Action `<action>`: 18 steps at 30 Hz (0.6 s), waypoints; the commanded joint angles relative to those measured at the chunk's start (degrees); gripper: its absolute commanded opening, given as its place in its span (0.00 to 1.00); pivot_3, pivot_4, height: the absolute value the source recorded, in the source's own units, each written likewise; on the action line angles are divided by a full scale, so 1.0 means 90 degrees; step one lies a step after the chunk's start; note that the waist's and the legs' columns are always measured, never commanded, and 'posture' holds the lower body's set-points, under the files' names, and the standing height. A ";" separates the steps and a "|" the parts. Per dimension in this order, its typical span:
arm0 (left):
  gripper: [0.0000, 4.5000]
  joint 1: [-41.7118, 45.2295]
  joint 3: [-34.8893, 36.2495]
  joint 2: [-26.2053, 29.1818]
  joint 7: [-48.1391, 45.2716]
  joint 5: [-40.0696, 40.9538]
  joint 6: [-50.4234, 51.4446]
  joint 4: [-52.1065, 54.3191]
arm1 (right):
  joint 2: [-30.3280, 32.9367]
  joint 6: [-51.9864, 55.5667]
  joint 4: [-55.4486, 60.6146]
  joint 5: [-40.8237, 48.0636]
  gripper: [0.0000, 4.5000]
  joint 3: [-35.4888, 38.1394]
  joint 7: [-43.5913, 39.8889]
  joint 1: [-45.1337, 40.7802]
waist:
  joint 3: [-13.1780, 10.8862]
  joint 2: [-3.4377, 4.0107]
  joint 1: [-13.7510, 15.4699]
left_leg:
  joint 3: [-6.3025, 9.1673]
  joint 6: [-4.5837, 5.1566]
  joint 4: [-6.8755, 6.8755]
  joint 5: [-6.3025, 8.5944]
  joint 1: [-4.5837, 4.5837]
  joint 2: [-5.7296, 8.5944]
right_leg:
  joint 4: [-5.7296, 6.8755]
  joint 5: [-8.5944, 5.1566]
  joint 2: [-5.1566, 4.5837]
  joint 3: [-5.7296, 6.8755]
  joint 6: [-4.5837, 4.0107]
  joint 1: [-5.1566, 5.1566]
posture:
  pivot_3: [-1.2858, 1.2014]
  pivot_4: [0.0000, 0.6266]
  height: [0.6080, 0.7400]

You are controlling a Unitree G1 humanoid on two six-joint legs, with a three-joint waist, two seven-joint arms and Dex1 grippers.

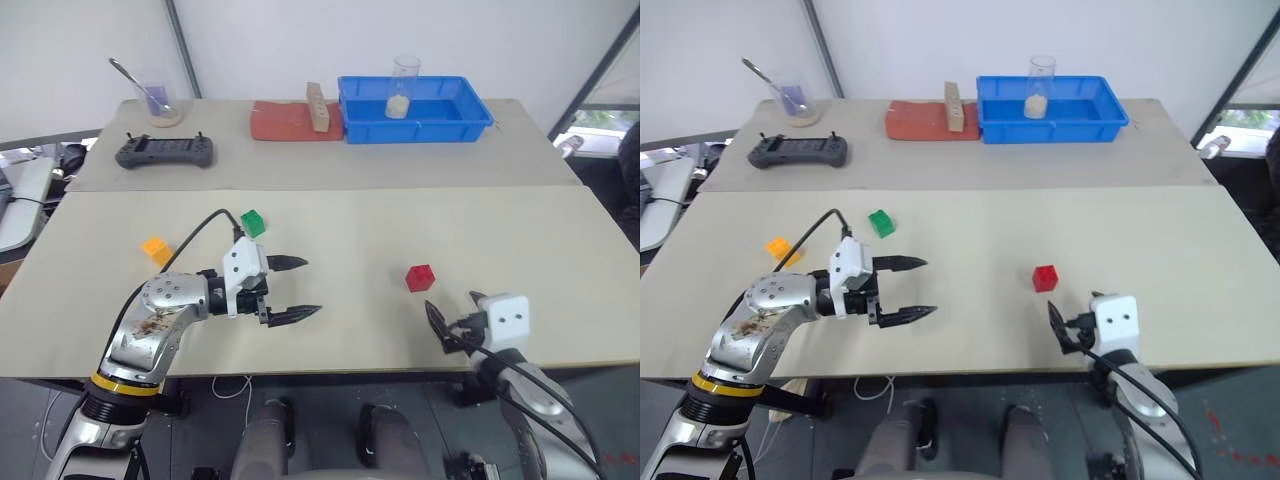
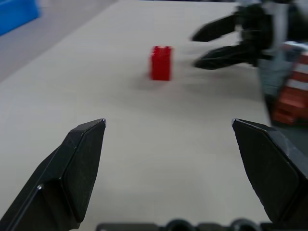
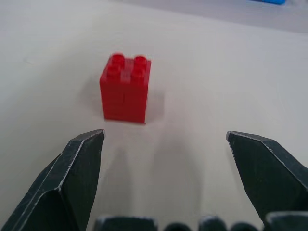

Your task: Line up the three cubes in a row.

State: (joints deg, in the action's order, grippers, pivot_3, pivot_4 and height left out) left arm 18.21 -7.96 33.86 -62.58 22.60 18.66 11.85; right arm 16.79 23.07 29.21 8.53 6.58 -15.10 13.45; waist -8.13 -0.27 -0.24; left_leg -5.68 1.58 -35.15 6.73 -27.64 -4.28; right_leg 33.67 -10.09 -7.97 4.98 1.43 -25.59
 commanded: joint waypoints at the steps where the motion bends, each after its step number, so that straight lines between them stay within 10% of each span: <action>1: 0.99 0.0332 -0.0077 -0.0037 -0.0259 0.0018 -0.0225 -0.0066 | -0.0092 0.0388 0.0180 0.0028 1.00 -0.0079 0.0210 -0.0513 | -0.0003 -0.0005 -0.0013 | -0.0003 0.0000 -0.0012 0.0000 0.0004 0.0000 | -0.0001 0.0001 -0.0005 -0.0010 0.0001 -0.0007 | 0.52 0.24 1.00; 18: 0.99 0.0270 -0.0057 0.0005 -0.0407 0.0117 -0.0098 0.0126 | -0.0662 0.1154 -0.0255 0.0014 1.00 -0.0299 0.0851 -0.1340 | -0.0013 -0.0022 0.0092 | -0.0067 0.0002 -0.0014 -0.0002 0.0029 0.0025 | 0.0048 0.0006 0.0015 -0.0121 0.0010 -0.0036 | 0.52 0.24 1.00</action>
State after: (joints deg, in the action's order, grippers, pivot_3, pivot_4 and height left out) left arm 20.60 -9.31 33.49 -66.28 22.54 17.64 10.59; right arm 10.90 33.41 25.80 9.04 3.02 -8.14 2.13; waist -8.24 -0.47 0.59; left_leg -6.29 1.60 -35.27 6.72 -27.36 -4.05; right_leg 34.10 -10.04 -7.84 3.89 1.52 -25.96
